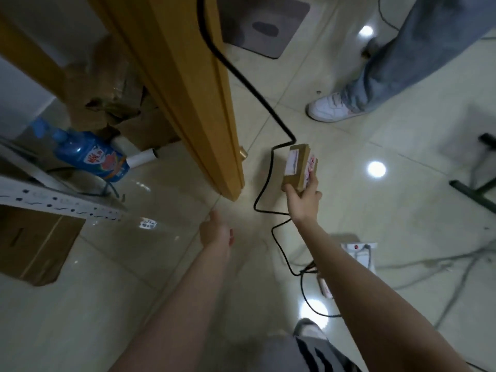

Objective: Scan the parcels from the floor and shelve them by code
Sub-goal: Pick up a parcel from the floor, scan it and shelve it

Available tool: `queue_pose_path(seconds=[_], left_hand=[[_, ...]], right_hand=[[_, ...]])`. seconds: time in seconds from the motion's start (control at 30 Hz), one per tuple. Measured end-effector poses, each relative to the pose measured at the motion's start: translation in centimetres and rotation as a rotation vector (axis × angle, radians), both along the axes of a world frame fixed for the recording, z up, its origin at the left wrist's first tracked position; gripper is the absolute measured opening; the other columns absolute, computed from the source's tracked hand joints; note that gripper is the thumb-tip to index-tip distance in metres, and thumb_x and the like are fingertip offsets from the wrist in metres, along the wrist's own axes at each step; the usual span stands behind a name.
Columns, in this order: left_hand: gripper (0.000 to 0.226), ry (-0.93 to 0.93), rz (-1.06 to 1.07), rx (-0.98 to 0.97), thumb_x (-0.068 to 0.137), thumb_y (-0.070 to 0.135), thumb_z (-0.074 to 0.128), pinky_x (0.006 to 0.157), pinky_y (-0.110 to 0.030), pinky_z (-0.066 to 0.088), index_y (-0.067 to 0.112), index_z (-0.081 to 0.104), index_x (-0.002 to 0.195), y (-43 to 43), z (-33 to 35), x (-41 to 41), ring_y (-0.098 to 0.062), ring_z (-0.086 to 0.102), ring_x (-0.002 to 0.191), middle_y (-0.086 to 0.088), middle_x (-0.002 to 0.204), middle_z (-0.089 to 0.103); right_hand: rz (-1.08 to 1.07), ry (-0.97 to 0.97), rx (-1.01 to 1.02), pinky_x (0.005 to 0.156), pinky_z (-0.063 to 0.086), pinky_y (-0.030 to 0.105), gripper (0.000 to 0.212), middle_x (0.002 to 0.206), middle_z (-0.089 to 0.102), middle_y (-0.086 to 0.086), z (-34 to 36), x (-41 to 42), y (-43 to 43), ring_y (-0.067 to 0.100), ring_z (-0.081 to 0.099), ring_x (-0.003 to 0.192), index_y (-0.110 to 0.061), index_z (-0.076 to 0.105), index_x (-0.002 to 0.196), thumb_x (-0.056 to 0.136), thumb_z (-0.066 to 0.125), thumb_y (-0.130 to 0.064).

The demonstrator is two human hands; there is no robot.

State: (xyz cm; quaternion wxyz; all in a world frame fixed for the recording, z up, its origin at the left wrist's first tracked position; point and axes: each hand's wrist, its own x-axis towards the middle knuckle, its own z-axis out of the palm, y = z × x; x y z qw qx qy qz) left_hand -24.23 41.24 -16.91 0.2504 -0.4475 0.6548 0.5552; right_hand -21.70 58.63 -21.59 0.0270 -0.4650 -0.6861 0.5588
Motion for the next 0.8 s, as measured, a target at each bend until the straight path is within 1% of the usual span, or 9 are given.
queue_pose_path(seconds=[0.07, 0.13, 0.2, 0.27, 0.37, 0.43, 0.6, 0.7, 0.8], left_hand=[[0.049, 0.013, -0.005, -0.109, 0.097, 0.040, 0.043, 0.080, -0.044, 0.058, -0.004, 0.057, 0.115, 0.6, 3.1, 1.1, -0.037, 0.067, 0.090, -0.021, 0.104, 0.067], [0.050, 0.042, -0.027, -0.159, 0.094, 0.038, 0.044, 0.091, -0.052, 0.056, -0.005, 0.059, 0.115, 1.7, 6.7, 2.0, -0.043, 0.065, 0.106, -0.028, 0.116, 0.065], [0.046, 0.050, -0.055, -0.167, 0.097, 0.034, 0.044, 0.091, -0.052, 0.055, -0.007, 0.060, 0.113, 2.9, 11.2, 2.8, -0.043, 0.064, 0.106, -0.028, 0.116, 0.065], [0.043, 0.068, -0.062, -0.137, 0.097, 0.032, 0.046, 0.091, -0.050, 0.055, -0.007, 0.060, 0.110, 4.2, 16.0, 3.5, -0.043, 0.065, 0.105, -0.028, 0.114, 0.066], [0.029, 0.104, -0.056, -0.003, 0.099, 0.029, 0.052, 0.071, -0.036, 0.054, 0.005, 0.056, 0.084, 6.2, 24.8, 4.9, -0.033, 0.063, 0.081, -0.018, 0.089, 0.064], [0.026, 0.109, -0.077, 0.147, 0.100, 0.031, 0.054, 0.062, -0.031, 0.049, 0.009, 0.058, 0.086, 7.1, 31.0, 6.0, -0.023, 0.059, 0.072, -0.009, 0.084, 0.061], [0.040, 0.080, -0.255, 0.548, 0.100, 0.048, 0.047, 0.048, -0.021, 0.044, 0.021, 0.076, 0.097, 5.5, 44.8, 7.8, -0.012, 0.068, 0.067, -0.001, 0.088, 0.077], [0.041, 0.166, -0.335, 0.591, 0.101, 0.049, 0.044, 0.061, -0.024, 0.048, 0.024, 0.075, 0.108, 2.5, 51.2, 8.2, -0.013, 0.068, 0.079, -0.003, 0.103, 0.077], [0.026, 0.315, -0.356, 0.567, 0.098, 0.033, 0.058, 0.075, -0.029, 0.051, 0.018, 0.072, 0.113, -1.3, 57.1, 8.8, -0.019, 0.068, 0.087, -0.012, 0.111, 0.075]], right_hand=[[-0.113, 0.131, -0.089, 0.102, 0.047, 0.040, 0.082, 0.127, 0.052, 0.005, 5.1, 1.6, 0.3, 0.018, 0.053, 0.107, -0.038, 0.028, 0.152, 0.079, 0.065, -0.038], [-0.228, 0.222, -0.186, 0.086, 0.058, 0.045, 0.069, 0.121, 0.063, 0.005, 10.6, 3.2, 0.3, 0.016, 0.062, 0.098, -0.034, 0.036, 0.149, 0.084, 0.060, -0.033], [-0.348, 0.304, -0.319, 0.073, 0.058, 0.039, 0.052, 0.109, 0.065, 0.009, 16.5, 4.6, -0.1, 0.019, 0.063, 0.086, -0.027, 0.044, 0.145, 0.094, 0.054, -0.020], [-0.474, 0.378, -0.464, 0.064, 0.057, 0.034, 0.043, 0.094, 0.065, 0.008, 22.7, 5.9, -0.7, 0.021, 0.064, 0.078, -0.019, 0.054, 0.133, 0.090, 0.055, -0.022], [-0.591, 0.467, -0.662, 0.063, 0.051, 0.033, 0.035, 0.083, 0.058, 0.004, 31.5, 7.8, -2.3, 0.023, 0.064, 0.076, -0.013, 0.058, 0.106, 0.078, 0.056, -0.033], [-0.612, 0.501, -0.767, 0.063, 0.045, 0.034, 0.032, 0.083, 0.056, 0.005, 36.9, 9.1, -3.8, 0.028, 0.060, 0.083, -0.012, 0.057, 0.096, 0.076, 0.056, -0.037], [-0.555, 0.565, -0.880, 0.053, 0.043, 0.028, 0.046, 0.089, 0.063, 0.008, 49.0, 11.3, -7.6, 0.022, 0.057, 0.071, -0.011, 0.062, 0.111, 0.081, 0.051, -0.044], [-0.504, 0.567, -0.939, 0.049, 0.039, 0.024, 0.046, 0.088, 0.058, 0.009, 55.4, 12.0, -8.9, 0.022, 0.052, 0.067, -0.011, 0.064, 0.109, 0.085, 0.048, -0.046], [-0.386, 0.590, -1.081, 0.049, 0.046, 0.025, 0.048, 0.083, 0.058, 0.009, 61.4, 11.9, -10.8, 0.021, 0.049, 0.066, -0.009, 0.073, 0.096, 0.082, 0.050, -0.049]])
